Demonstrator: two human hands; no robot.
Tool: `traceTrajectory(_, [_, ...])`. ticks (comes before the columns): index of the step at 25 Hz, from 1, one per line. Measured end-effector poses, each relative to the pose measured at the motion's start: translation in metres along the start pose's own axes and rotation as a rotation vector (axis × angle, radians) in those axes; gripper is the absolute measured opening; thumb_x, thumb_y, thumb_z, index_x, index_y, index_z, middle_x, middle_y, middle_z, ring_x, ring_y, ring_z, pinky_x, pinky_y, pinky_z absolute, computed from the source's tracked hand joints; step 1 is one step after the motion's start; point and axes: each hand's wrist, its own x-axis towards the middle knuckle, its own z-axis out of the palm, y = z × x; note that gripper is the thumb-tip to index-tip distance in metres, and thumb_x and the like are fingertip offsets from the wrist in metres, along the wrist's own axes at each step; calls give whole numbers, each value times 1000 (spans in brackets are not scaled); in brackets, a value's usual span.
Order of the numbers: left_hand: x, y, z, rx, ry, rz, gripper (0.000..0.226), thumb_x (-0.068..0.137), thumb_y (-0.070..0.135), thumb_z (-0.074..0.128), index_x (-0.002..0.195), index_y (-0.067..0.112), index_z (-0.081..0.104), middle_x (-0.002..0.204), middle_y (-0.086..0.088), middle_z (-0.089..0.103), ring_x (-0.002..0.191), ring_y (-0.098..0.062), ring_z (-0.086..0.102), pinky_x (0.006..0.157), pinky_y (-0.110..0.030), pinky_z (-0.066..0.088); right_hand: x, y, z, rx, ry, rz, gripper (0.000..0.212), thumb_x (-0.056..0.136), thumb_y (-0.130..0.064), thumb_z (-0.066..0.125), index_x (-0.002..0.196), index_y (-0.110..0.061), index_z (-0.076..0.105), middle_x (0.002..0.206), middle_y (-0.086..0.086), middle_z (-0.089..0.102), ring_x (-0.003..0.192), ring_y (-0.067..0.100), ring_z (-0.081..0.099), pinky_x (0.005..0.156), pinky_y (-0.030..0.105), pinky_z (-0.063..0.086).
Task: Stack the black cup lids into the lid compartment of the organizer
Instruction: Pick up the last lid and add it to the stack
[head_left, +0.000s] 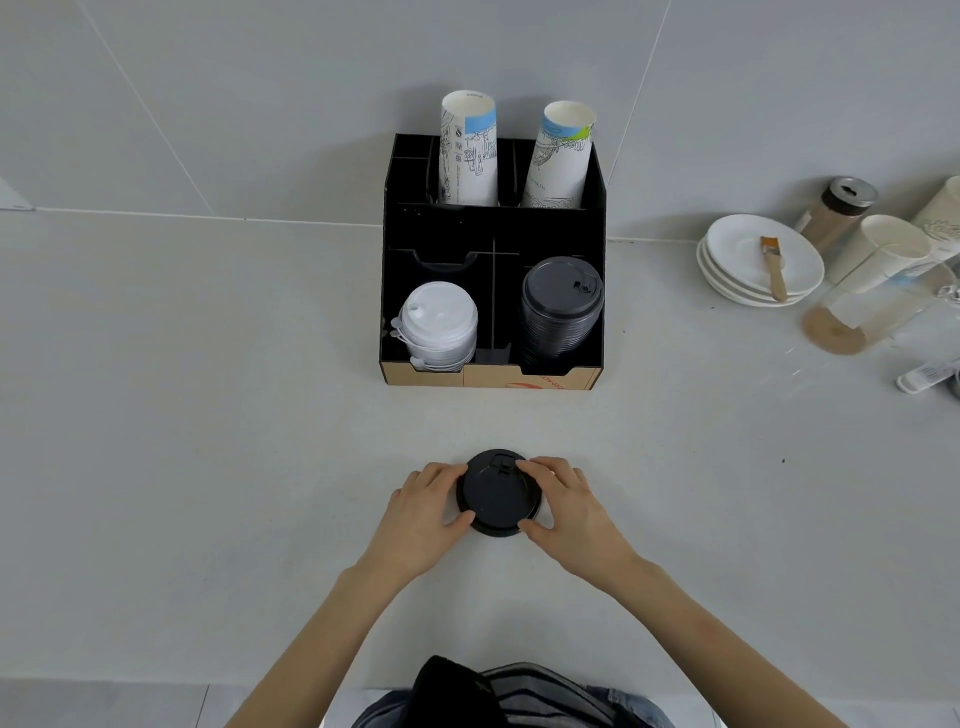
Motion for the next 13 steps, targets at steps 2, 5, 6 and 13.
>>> traceTrajectory(2, [-1, 2, 2, -5, -14, 3, 57, 83, 29, 56, 133, 19, 30, 136, -2, 40, 119, -22, 39, 98, -34, 34, 1, -1, 2, 4, 6, 16, 64, 80, -20, 61, 135, -20, 27, 133, 8, 35, 121, 24, 34, 100, 32, 39])
traceTrajectory(5, [-1, 5, 4, 27, -35, 1, 69, 80, 36, 59, 136, 20, 23, 141, -1, 34, 123, -22, 33, 100, -33, 30, 1, -2, 5, 43, 1, 46, 74, 76, -26, 65, 136, -20, 22, 127, 9, 34, 118, 24, 37, 99, 32, 40])
traceTrajectory(6, [-1, 5, 5, 41, -42, 0, 72, 78, 38, 60, 137, 20, 21, 142, -1, 31, 125, -21, 30, 100, -33, 28, 1, -1, 6, 54, -4, 56, 77, 76, -28, 67, 137, -19, 21, 126, 9, 34, 117, 23, 38, 99, 31, 39])
traceTrajectory(13, [2, 8, 5, 53, -59, 3, 77, 77, 39, 61, 138, 22, 17, 144, 0, 29, 127, -21, 28, 101, -33, 26, -1, 2, 8, 100, 32, 27, 71, 75, -27, 67, 134, -20, 29, 126, 5, 33, 117, 21, 37, 95, 24, 37])
